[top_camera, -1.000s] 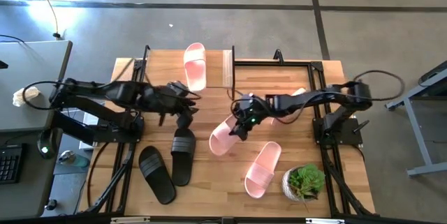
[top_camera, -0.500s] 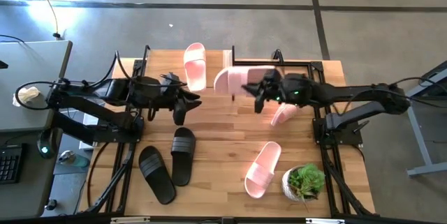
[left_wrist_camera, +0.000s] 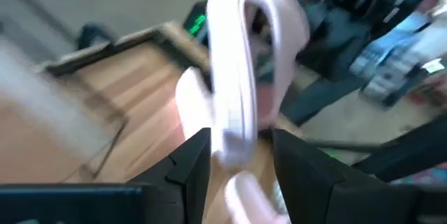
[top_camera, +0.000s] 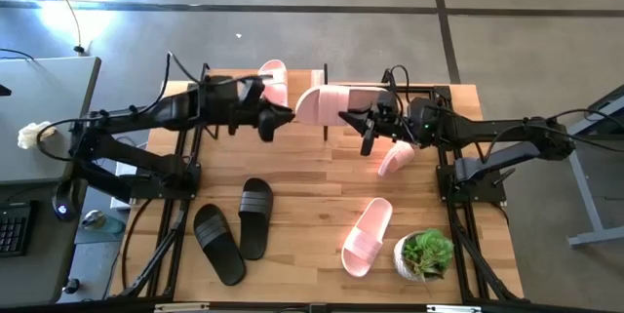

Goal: Pick and place slides into the shelf
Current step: Put the pink slide on the shelf

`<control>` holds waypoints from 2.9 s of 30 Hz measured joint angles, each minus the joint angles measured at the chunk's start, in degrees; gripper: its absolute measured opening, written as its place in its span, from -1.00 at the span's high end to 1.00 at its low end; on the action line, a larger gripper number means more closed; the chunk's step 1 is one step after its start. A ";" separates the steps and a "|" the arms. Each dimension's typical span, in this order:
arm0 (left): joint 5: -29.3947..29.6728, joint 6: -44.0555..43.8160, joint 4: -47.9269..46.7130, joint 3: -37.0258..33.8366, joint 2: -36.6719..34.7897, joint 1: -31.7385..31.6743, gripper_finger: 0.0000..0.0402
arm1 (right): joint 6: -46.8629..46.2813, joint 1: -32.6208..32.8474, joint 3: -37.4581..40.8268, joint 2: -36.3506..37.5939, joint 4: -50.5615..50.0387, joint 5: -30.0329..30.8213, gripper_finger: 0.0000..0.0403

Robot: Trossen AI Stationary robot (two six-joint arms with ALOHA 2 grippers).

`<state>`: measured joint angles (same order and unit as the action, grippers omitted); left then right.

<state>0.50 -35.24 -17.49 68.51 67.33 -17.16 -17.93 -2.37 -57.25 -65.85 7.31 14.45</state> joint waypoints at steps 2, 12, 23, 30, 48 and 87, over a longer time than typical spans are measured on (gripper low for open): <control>-3.24 -0.20 2.13 0.08 0.51 -1.16 0.30 | 0.02 0.00 0.00 -0.01 0.22 -0.09 1.00; -7.33 -1.49 4.35 0.11 4.03 -3.13 0.30 | 0.47 0.00 0.00 -0.11 0.28 0.85 1.00; -4.78 -2.55 4.31 0.09 5.03 -3.10 0.30 | 0.46 0.00 0.00 -0.17 0.56 0.50 1.00; -3.20 -2.55 4.56 0.09 5.01 -3.09 0.30 | 0.46 0.00 0.00 -0.17 0.46 -0.10 1.00; 1.13 -2.30 4.45 0.07 4.61 -3.06 0.81 | 4.47 -0.01 -0.11 0.01 -2.67 -3.25 0.92; -45.52 -25.70 0.91 0.09 -0.83 -26.36 0.90 | 100.70 14.05 0.00 14.99 -21.23 29.65 0.05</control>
<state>-45.02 -60.94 -16.58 68.60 66.50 -43.53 82.76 11.68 -57.25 -50.86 -13.92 44.11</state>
